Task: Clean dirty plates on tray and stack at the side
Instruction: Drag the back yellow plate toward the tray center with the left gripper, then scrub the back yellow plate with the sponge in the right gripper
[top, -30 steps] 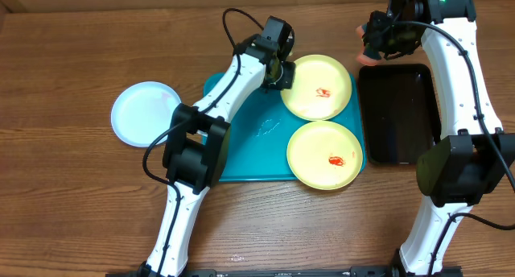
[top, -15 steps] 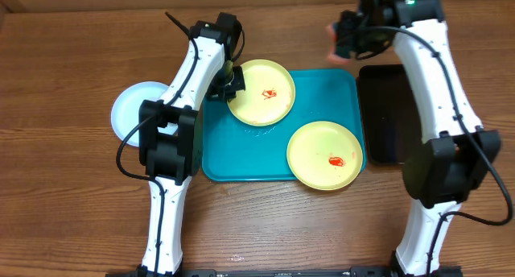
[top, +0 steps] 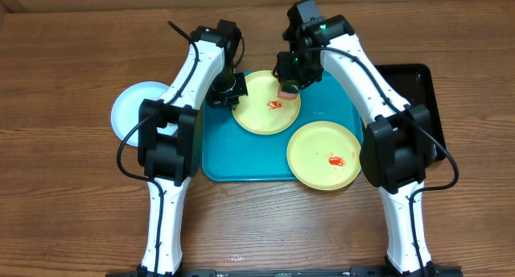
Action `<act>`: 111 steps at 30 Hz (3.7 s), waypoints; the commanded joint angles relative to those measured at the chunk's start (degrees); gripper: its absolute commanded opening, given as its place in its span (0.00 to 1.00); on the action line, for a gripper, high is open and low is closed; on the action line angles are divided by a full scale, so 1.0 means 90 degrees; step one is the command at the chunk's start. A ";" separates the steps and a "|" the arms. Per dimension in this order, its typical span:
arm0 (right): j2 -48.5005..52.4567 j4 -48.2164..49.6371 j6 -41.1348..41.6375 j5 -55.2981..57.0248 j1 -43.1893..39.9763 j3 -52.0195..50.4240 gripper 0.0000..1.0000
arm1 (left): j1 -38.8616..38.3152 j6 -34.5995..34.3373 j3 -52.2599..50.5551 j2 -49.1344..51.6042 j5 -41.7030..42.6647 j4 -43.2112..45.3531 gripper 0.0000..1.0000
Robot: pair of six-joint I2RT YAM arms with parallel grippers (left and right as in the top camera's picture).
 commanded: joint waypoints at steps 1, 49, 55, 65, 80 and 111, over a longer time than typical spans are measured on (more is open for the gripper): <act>0.0199 0.0075 -0.0024 -0.0002 0.0097 -0.0041 0.04 | 0.0148 0.0136 -0.0214 0.0236 0.0058 0.0114 0.04; 0.1003 0.1081 -0.2079 0.1666 0.0396 -0.0085 0.04 | 0.0333 0.0709 -0.0214 0.0236 0.1202 0.0279 0.04; 0.1010 0.0896 -0.2720 -0.0646 0.0687 -0.0085 0.04 | 0.0330 0.0707 -0.0214 0.0236 0.1246 0.0357 0.04; 0.1008 -0.0165 -0.2837 -0.1149 0.0648 -0.0085 0.04 | 0.0376 0.0702 -0.0214 0.0236 0.1360 0.0420 0.04; 0.0911 0.0685 -0.1637 0.0595 -0.0141 -0.0080 0.04 | 0.0515 0.0682 -0.0214 0.0236 0.1433 0.0437 0.04; 0.0685 0.0925 -0.2293 0.1251 0.0056 -0.0112 0.04 | 0.0537 0.0685 -0.0214 0.0236 0.1647 0.0583 0.04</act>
